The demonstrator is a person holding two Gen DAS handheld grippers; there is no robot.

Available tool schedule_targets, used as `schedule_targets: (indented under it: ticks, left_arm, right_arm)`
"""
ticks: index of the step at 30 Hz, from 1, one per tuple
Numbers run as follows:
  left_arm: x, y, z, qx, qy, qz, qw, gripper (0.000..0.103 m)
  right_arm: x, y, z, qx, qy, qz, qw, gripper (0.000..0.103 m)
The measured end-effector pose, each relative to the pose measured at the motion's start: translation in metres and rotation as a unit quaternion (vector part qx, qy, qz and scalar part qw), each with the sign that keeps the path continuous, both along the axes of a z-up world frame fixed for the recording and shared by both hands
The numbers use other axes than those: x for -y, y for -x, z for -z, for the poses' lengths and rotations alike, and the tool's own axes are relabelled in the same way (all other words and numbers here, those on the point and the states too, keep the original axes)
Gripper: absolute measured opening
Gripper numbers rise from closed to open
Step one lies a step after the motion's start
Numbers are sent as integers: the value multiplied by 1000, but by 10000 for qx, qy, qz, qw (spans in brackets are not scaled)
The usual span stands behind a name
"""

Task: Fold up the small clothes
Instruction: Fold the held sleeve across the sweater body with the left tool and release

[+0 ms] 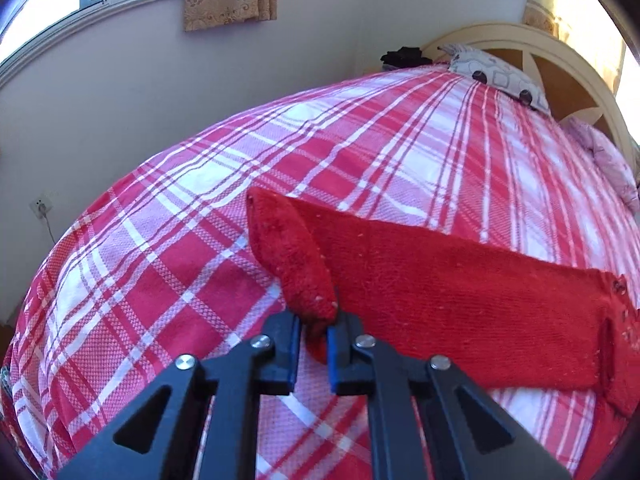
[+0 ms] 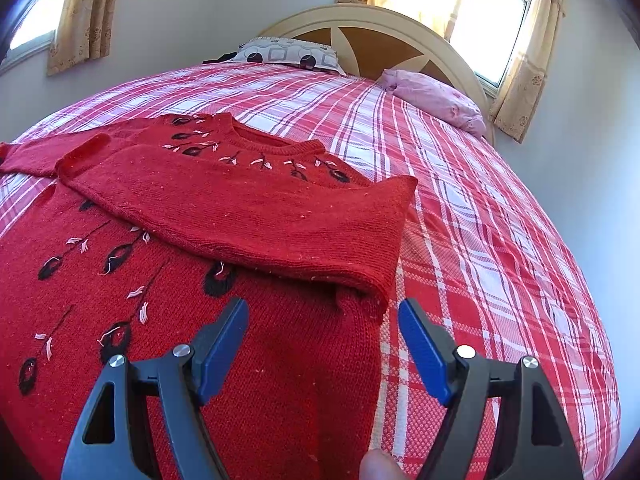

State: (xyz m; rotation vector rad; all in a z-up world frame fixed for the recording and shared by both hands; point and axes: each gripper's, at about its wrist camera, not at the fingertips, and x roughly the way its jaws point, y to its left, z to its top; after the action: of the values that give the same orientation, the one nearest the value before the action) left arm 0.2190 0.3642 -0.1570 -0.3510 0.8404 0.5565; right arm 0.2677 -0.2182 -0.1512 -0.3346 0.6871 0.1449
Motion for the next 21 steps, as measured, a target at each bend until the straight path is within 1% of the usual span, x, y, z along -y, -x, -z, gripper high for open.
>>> schedule_targets:
  ticks: [3,6,7,11,14,16,18,19,21]
  left_arm:
    - [17,4,-20,231,45,141,9996,11]
    - [40,4,-46,564,161,432,9973,11]
    - [53,3,-59,693,167,586,9957,11]
    - [97,-6,-92,989,182,1064,9892,11]
    - [132,-17,-108,1086,189,1411,9838,11]
    - [159,-28,-114,1080,156,1623,9807,11]
    - [187,-41,-114,988,12,1816,9784,11]
    - [207,-50,-112,931,-75,1972,9759,11]
    - [233,-60,-108,805,-211,2152,9730,11]
  right_arm:
    - [0,0,0,-6,22,12,10000,77]
    - [-1,-1,-2,-8,60,58,10000,77]
    - [-1,-1,-3,2,61,64,10000,77]
    - [1,1,-8,65,43,105,9999,77]
    - [5,3,-11,77,48,141,9999,77]
    - [9,4,-13,101,62,158,9998,78]
    - [14,6,-16,138,40,181,9997,77]
    - [17,6,-18,151,16,196,9997,77]
    - [23,7,-21,176,-41,242,9995,77]
